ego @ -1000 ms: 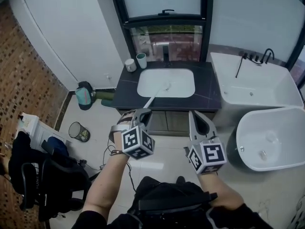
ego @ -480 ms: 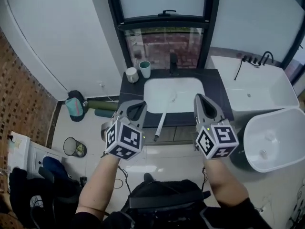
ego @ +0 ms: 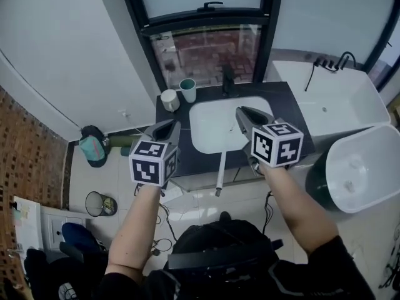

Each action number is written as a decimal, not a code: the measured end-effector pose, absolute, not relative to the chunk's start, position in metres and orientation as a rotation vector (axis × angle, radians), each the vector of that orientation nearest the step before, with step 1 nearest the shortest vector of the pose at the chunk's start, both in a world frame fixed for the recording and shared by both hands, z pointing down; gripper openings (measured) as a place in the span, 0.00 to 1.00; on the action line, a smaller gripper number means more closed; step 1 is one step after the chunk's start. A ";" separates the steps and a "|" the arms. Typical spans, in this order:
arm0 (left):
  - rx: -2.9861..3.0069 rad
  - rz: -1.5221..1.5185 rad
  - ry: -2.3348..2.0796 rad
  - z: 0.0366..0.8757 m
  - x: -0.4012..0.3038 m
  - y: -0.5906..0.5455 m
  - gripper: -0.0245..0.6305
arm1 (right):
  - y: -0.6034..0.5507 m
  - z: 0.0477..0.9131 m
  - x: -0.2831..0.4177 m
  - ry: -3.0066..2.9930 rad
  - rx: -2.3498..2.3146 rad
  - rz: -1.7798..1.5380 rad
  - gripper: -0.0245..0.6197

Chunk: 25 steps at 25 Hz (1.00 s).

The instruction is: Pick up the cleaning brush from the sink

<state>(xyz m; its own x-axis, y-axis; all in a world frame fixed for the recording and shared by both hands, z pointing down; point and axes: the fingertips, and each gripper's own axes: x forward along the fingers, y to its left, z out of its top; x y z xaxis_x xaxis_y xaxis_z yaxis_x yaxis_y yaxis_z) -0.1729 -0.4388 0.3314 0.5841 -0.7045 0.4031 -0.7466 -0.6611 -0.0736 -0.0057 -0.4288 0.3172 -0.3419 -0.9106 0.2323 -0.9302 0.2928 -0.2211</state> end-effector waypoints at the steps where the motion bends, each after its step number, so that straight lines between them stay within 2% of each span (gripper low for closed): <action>1: 2.672 0.606 -1.236 0.339 -0.176 -0.448 0.04 | -0.440 0.327 -0.006 -2.452 1.758 0.529 0.11; 5: 2.497 0.480 -1.141 0.370 -0.193 -0.501 0.04 | -0.494 0.365 -0.013 -2.324 1.783 0.691 0.11; 9: 2.428 0.562 -1.081 0.413 -0.213 -0.551 0.06 | -0.542 0.415 -0.030 -2.151 1.806 0.866 0.12; 10: 2.414 0.586 -1.066 0.425 -0.219 -0.563 0.06 | -0.552 0.428 -0.035 -2.106 1.810 0.897 0.20; 11: 2.400 0.606 -1.049 0.437 -0.226 -0.573 0.06 | -0.561 0.442 -0.040 -2.060 1.814 0.928 0.24; 15: 2.366 0.683 -1.015 0.479 -0.258 -0.607 0.07 | -0.589 0.497 -0.056 -1.879 1.817 1.050 0.24; 17: 2.336 0.698 -1.011 0.494 -0.267 -0.622 0.13 | -0.601 0.525 -0.056 -1.794 1.800 1.129 0.24; 25: 2.229 0.730 -0.995 0.552 -0.250 -0.687 0.13 | -0.659 0.635 -0.038 -1.577 1.651 1.327 0.24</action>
